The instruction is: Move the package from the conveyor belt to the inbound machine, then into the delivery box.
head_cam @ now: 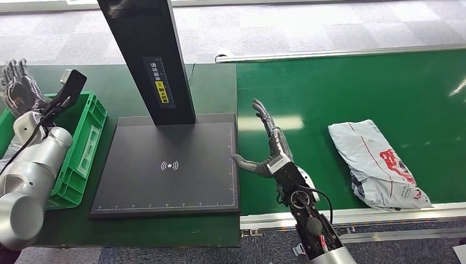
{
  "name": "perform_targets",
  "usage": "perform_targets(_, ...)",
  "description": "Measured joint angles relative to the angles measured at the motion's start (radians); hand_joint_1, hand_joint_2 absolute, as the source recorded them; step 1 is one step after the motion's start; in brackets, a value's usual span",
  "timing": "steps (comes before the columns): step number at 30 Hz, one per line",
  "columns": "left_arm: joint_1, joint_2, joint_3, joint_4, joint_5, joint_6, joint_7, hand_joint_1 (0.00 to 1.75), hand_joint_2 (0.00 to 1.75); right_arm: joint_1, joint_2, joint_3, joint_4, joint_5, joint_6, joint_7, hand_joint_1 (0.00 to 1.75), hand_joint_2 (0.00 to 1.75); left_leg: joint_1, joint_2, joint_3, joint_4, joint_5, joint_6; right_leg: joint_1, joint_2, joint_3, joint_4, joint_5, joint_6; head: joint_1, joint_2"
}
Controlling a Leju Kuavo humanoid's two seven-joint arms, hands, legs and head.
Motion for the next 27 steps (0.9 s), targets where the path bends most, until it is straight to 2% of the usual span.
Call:
perform_targets(3, 0.0, -0.005, 0.001, 0.0, 0.003, 0.001, -0.006, 0.0, 1.75, 0.001, -0.002, 0.0, -0.001, 0.0, 0.0, 0.0, 0.0, 1.75, 0.0, 0.0, 0.0, 0.0, 0.0, 0.0, 0.0, 0.0, 0.0, 0.0, 0.0, 0.0, 0.0, 0.0)
perform_targets(5, 0.004, -0.01, 0.006, -0.008, 0.031, 0.004, -0.048, 0.0, 1.75, 0.001, -0.003, 0.0, -0.002, -0.002, -0.004, -0.001, 0.0, 1.75, 0.0, 0.0, 0.0, 0.0, 0.0, 0.0, 0.0, 0.0, 0.0, 0.0, 0.0, 0.0, 0.0, 0.0)
perform_targets(7, 0.014, -0.024, 0.024, -0.037, 0.114, 0.007, -0.174, 0.0, 1.75, 0.001, -0.004, 0.0, -0.002, -0.009, -0.013, -0.004, 0.0, 1.75, 0.0, 0.0, 0.0, 0.0, 0.0, 0.0, 0.0, 0.0, 0.0, 0.0, 0.0, 0.0, 0.0, 0.0)
perform_targets(10, 0.033, -0.082, 0.074, -0.082, 0.353, -0.02, -0.438, 0.0, 1.75, 0.001, -0.008, 0.0, -0.002, -0.021, -0.033, -0.013, 0.0, 1.75, -0.001, -0.002, 0.0, 0.0, 0.0, 0.0, -0.001, -0.002, 0.0, 0.0, 0.0, 0.0, 0.0, 0.0)
perform_targets(12, 0.056, -0.142, 0.1, -0.109, 0.573, -0.124, -0.541, 0.0, 1.75, 0.002, -0.014, 0.0, -0.003, -0.028, -0.042, -0.019, 0.0, 1.75, -0.002, -0.002, 0.0, 0.0, 0.0, 0.0, -0.002, -0.002, 0.001, -0.001, 0.0, 0.0, 0.0, 0.0)
perform_targets(14, 0.109, -0.212, 0.102, -0.168, 0.831, -0.357, -0.562, 0.0, 1.75, 0.003, -0.021, -0.002, -0.004, -0.039, -0.043, -0.02, 0.0, 1.75, -0.003, -0.002, 0.0, 0.0, 0.0, 0.001, -0.004, -0.002, 0.001, -0.001, 0.0, 0.001, 0.0, 0.0)
perform_targets(16, 0.202, -0.276, 0.054, -0.272, 1.058, -0.624, -0.551, 0.0, 1.75, 0.004, -0.029, -0.009, -0.004, -0.059, -0.024, -0.018, 0.0, 1.75, -0.004, -0.002, 0.0, 0.0, 0.0, 0.001, -0.004, -0.002, 0.002, -0.001, 0.0, 0.001, 0.0, 0.0)
perform_targets(17, 0.257, -0.302, 0.007, -0.336, 1.147, -0.712, -0.544, 0.0, 1.75, 0.004, -0.031, -0.014, -0.004, -0.072, -0.005, -0.014, 0.0, 1.75, -0.004, -0.001, 0.0, 0.0, -0.001, 0.001, -0.004, -0.002, 0.002, -0.001, 0.0, 0.001, 0.0, 0.0)
perform_targets(18, 0.316, -0.321, -0.05, -0.402, 1.223, -0.754, -0.538, 0.0, 1.75, 0.004, -0.033, -0.018, -0.004, -0.087, 0.017, -0.01, 0.0, 1.75, -0.004, 0.0, 0.0, 0.0, -0.001, 0.001, -0.004, -0.001, 0.001, -0.001, 0.0, 0.001, 0.0, 0.0)
perform_targets(21, 0.474, -0.363, -0.216, -0.569, 1.378, -0.717, -0.541, 0.0, 1.75, 0.007, -0.039, -0.029, -0.004, -0.122, 0.073, 0.004, 0.0, 1.75, -0.004, 0.001, 0.0, 0.0, -0.003, 0.002, -0.004, 0.001, 0.0, -0.001, -0.001, 0.002, -0.001, 0.0)
perform_targets(23, 0.55, -0.386, -0.297, -0.63, 1.434, -0.681, -0.553, 0.0, 1.75, 0.006, -0.041, -0.035, -0.003, -0.134, 0.096, 0.011, 0.0, 1.75, -0.004, -0.002, -0.001, 0.0, -0.003, 0.002, -0.004, -0.001, 0.0, -0.002, -0.002, 0.003, -0.001, 0.0)
perform_targets(27, 0.633, -0.429, -0.396, -0.664, 1.507, -0.639, -0.584, 0.0, 1.75, -0.004, -0.042, -0.04, 0.001, -0.144, 0.118, 0.019, 0.0, 1.75, -0.003, -0.004, -0.001, 0.0, -0.003, 0.002, -0.004, -0.003, 0.001, -0.002, -0.002, 0.003, 0.0, 0.0)
